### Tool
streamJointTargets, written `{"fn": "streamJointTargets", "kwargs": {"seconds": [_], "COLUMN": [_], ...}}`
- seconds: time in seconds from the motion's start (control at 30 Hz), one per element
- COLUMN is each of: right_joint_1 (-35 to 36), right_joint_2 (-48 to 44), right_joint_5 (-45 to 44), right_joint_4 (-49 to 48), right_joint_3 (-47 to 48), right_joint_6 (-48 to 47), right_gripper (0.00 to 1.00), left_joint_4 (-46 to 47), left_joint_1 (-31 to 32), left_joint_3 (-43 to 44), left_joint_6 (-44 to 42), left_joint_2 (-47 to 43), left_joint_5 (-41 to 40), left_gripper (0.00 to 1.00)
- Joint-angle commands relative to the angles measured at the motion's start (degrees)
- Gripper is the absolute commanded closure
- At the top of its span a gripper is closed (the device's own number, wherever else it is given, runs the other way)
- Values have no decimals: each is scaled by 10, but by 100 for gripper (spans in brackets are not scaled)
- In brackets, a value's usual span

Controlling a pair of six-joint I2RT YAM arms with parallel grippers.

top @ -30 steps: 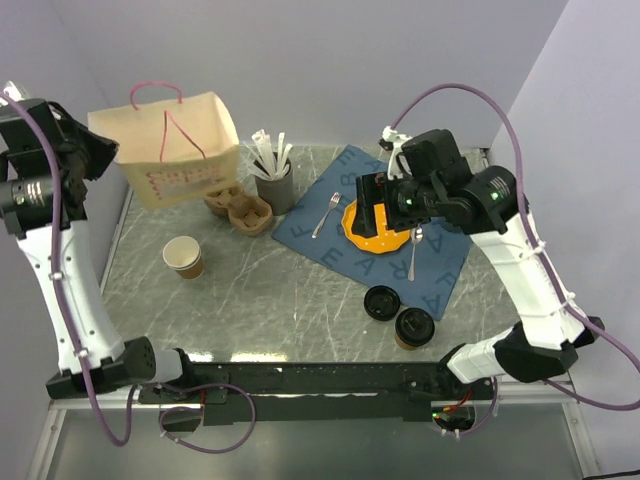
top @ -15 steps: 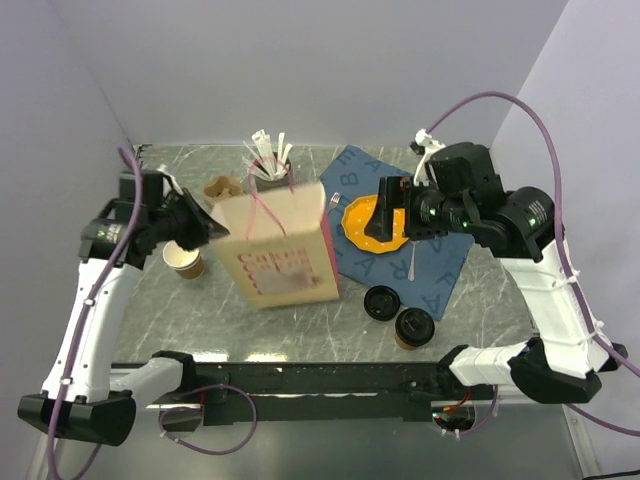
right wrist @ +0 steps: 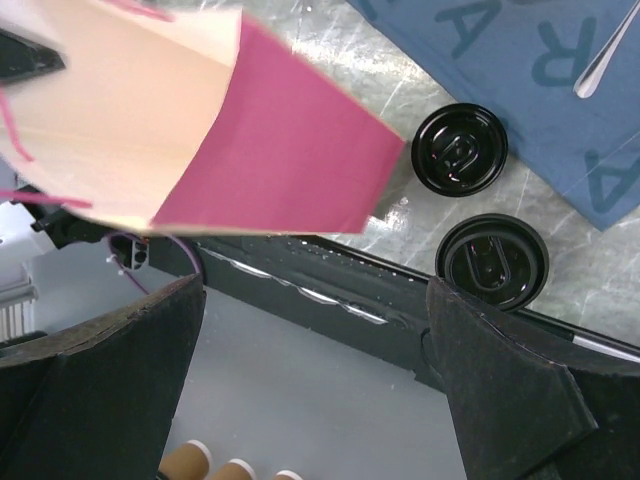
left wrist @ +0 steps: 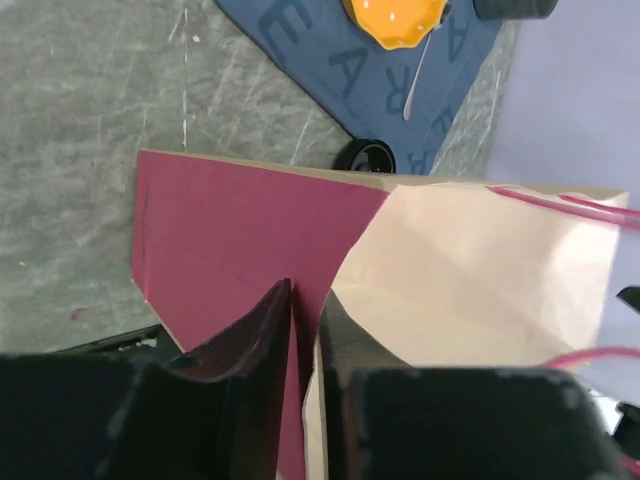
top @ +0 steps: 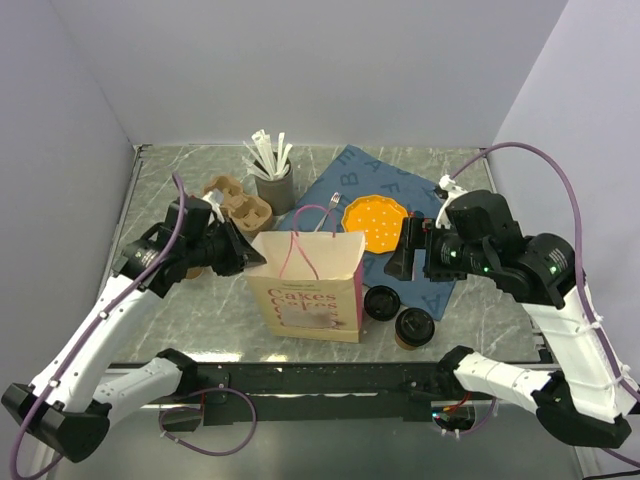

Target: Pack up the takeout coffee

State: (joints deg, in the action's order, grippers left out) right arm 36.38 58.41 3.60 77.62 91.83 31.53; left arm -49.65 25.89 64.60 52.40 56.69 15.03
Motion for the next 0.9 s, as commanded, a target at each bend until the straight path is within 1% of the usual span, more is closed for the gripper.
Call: {"fn": "streamJointTargets", "kwargs": {"seconds": [0.0, 0.03, 0.1, 0.13, 0.17, 0.2, 0.23, 0.3, 0.33, 0.43, 0.5, 0.6, 0.7, 0.73, 0.83, 0.87], "right_joint_1": [2, 2, 3, 3, 3, 2, 3, 2, 3, 2, 3, 3, 2, 2, 2, 3], "right_joint_2": [-15, -15, -15, -15, -16, -17, -17, -16, -16, -14, -10, -3, 6, 9, 11, 10], "right_joint_5": [-15, -15, -19, -21, -22, -21, -20, -17, -16, -12, -9, 1, 14, 21, 38, 38], "right_joint_4": [-5, -2, 1, 0, 2, 1, 1, 2, 2, 8, 9, 5, 1, -3, -13, -16], "right_joint_3": [-5, 0, 5, 5, 5, 5, 3, 3, 2, 2, 4, 6, 18, 22, 29, 28], "right_joint_6": [11, 10, 9, 9, 9, 9, 8, 7, 6, 3, -1, -12, -29, -32, -47, -52], "right_gripper": [1, 1, 1, 1, 1, 1, 1, 1, 1, 1, 1, 1, 1, 1, 1, 1], "left_joint_4": [42, 37, 27, 12, 4, -6, -25, -47, -61, -60, -60, -48, -27, -17, 18, 26], "left_joint_1": [13, 14, 14, 14, 14, 14, 14, 14, 14, 14, 13, 1, -21, -25, -70, -102], "left_joint_3": [-22, -19, -2, 8, 33, 47, 64, 118, 151, 192, 206, 214, 217, 222, 238, 240], "left_joint_6": [42, 39, 31, 18, 10, 0, -22, -43, -57, -79, -86, -115, -153, -182, -230, -241], "left_joint_2": [-26, -25, -20, -17, -11, 3, 11, 44, 55, 86, 105, 137, 182, 194, 247, 270], "left_joint_5": [-22, -25, -44, -53, -65, -74, -104, -143, -174, -197, -213, -251, -287, -291, -279, -271], "left_gripper": [73, 63, 58, 50, 45, 44, 43, 40, 33, 25, 23, 24, 26, 25, 26, 26]}}
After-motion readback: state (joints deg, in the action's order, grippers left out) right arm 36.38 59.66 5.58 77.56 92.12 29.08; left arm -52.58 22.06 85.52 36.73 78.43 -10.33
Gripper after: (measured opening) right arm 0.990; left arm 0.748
